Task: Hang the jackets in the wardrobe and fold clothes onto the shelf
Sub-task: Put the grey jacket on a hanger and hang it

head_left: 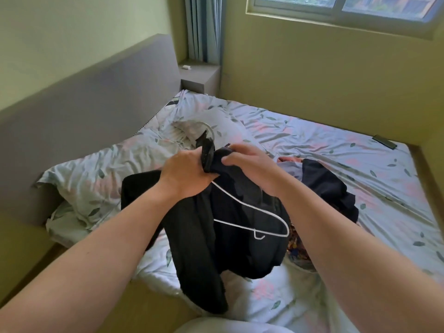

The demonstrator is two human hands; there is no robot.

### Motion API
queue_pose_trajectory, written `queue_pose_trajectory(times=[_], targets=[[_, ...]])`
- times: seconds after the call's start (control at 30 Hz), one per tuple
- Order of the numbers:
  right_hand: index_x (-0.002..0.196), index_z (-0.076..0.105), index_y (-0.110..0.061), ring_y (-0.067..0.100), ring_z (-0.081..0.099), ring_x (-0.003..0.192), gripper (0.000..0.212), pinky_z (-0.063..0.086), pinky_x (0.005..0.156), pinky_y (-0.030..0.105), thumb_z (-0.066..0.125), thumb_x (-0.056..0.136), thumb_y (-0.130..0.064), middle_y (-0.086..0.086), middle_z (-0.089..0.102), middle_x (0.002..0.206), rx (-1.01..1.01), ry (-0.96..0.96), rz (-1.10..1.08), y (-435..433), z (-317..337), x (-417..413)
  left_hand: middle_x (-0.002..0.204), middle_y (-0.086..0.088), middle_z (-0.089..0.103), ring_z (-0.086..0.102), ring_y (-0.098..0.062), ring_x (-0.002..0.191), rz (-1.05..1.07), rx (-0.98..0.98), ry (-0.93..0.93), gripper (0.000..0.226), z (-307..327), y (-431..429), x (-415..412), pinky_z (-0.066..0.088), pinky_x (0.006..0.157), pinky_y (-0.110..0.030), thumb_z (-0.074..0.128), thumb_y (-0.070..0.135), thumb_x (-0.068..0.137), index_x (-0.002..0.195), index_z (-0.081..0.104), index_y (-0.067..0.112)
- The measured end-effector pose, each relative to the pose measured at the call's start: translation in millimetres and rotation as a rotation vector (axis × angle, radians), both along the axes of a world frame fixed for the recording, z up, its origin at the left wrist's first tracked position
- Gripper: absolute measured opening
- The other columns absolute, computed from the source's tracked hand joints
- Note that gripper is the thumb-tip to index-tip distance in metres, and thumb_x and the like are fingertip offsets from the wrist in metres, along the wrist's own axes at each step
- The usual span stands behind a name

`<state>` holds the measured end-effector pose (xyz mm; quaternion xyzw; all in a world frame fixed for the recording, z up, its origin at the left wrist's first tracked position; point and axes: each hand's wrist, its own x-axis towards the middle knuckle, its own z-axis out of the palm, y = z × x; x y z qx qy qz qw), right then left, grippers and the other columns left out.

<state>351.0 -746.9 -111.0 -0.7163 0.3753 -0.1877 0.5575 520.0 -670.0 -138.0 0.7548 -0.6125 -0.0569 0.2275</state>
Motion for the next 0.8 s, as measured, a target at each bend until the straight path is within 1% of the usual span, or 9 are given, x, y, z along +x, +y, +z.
queue_pose_trajectory(times=[0.07, 0.13, 0.23, 0.33, 0.43, 0.47, 0.53, 0.67, 0.8], targets=[[0.12, 0.057, -0.025, 0.025, 0.067, 0.094, 0.045, 0.053, 0.076, 0.032, 0.074, 0.078, -0.022, 0.005, 0.068, 0.105, -0.064, 0.181, 0.064, -5.7, -8.3, -7.6, 0.08, -0.004, 0.064, 0.065, -0.036, 0.087, 0.083, -0.036, 0.043, 0.019, 0.1, -3.2, 9.8, 0.041, 0.069, -0.031, 0.071, 0.031, 0.08, 0.082, 0.054, 0.024], [0.125, 0.052, -0.032, 0.015, 0.066, 0.094, 0.056, 0.057, 0.078, 0.03, 0.077, 0.075, -0.035, -0.004, 0.067, 0.108, -0.075, 0.343, 0.033, -11.8, -20.6, -12.8, 0.069, 0.002, 0.052, 0.059, -0.034, 0.077, 0.127, -0.061, 0.051, 0.028, 2.8, -5.5, 19.0, 0.039, 0.068, -0.031, 0.068, 0.026, 0.077, 0.069, 0.041, 0.025], [0.115, 0.068, -0.027, 0.013, 0.07, 0.093, 0.053, 0.058, 0.091, 0.038, 0.078, 0.074, -0.057, -0.007, 0.074, 0.103, -0.013, 0.442, -0.085, -27.4, -44.6, -13.6, 0.062, 0.005, 0.046, 0.05, -0.028, 0.067, 0.176, -0.104, 0.03, 0.035, 11.8, -5.1, 34.4, 0.037, 0.064, -0.031, 0.067, 0.023, 0.076, 0.064, 0.035, 0.027], [0.101, 0.076, -0.018, 0.019, 0.072, 0.091, 0.042, 0.058, 0.091, 0.039, 0.073, 0.082, -0.055, 0.001, 0.077, 0.095, 0.015, 0.523, -0.116, -40.0, -58.7, -8.0, 0.06, 0.004, 0.046, 0.052, -0.028, 0.063, 0.207, -0.157, 0.002, 0.034, 16.1, 1.3, 49.5, 0.035, 0.056, -0.028, 0.067, 0.018, 0.073, 0.063, 0.034, 0.025], [0.107, 0.071, -0.014, 0.026, 0.07, 0.095, 0.032, 0.056, 0.091, 0.045, 0.063, 0.095, -0.043, 0.007, 0.075, 0.099, -0.079, 0.352, -0.232, -47.7, -59.7, 13.7, 0.064, 0.003, 0.045, 0.05, -0.029, 0.063, 0.26, -0.162, -0.048, 0.029, 12.9, 16.0, 59.0, 0.035, 0.057, -0.028, 0.067, 0.015, 0.073, 0.076, 0.039, 0.023], [0.111, 0.068, -0.013, 0.025, 0.068, 0.094, 0.031, 0.056, 0.088, 0.041, 0.06, 0.097, -0.04, 0.006, 0.072, 0.1, -0.093, 0.263, -0.279, -46.7, -55.4, 26.0, 0.064, 0.003, 0.044, 0.049, -0.029, 0.063, 0.31, -0.146, -0.045, 0.028, 10.5, 23.4, 62.9, 0.036, 0.057, -0.029, 0.066, 0.014, 0.073, 0.08, 0.04, 0.024], [0.11, 0.059, -0.01, 0.023, 0.061, 0.085, 0.029, 0.049, 0.073, 0.035, 0.054, 0.102, -0.038, 0.006, 0.066, 0.095, -0.151, 0.137, -0.327, -41.2, -43.0, 51.6, 0.063, 0.004, 0.046, 0.05, -0.03, 0.062, 0.437, -0.102, -0.016, 0.024, 5.7, 39.0, 70.4, 0.039, 0.057, -0.03, 0.063, 0.014, 0.075, 0.084, 0.043, 0.023], [0.094, 0.043, -0.017, 0.018, 0.047, 0.07, 0.026, 0.031, 0.063, 0.034, 0.046, 0.105, -0.041, -0.003, 0.051, 0.079, -0.359, 0.093, -0.234, -26.3, -25.5, 85.8, 0.07, -0.002, 0.058, 0.059, -0.034, 0.067, 0.615, -0.078, -0.074, 0.019, 2.2, 73.7, 78.9, 0.047, 0.061, -0.035, 0.058, 0.017, 0.078, 0.096, 0.053, 0.02], [0.107, 0.046, -0.016, 0.022, 0.048, 0.073, 0.029, 0.032, 0.065, 0.031, 0.047, 0.104, -0.044, -0.008, 0.05, 0.077, -0.564, 0.076, -0.085, -15.6, -22.6, 97.4, 0.07, 0.001, 0.052, 0.05, -0.029, 0.063, 0.786, -0.06, -0.095, 0.022, 10.0, 110.1, 70.9, 0.041, 0.061, -0.034, 0.059, 0.017, 0.083, 0.105, 0.056, 0.02]])
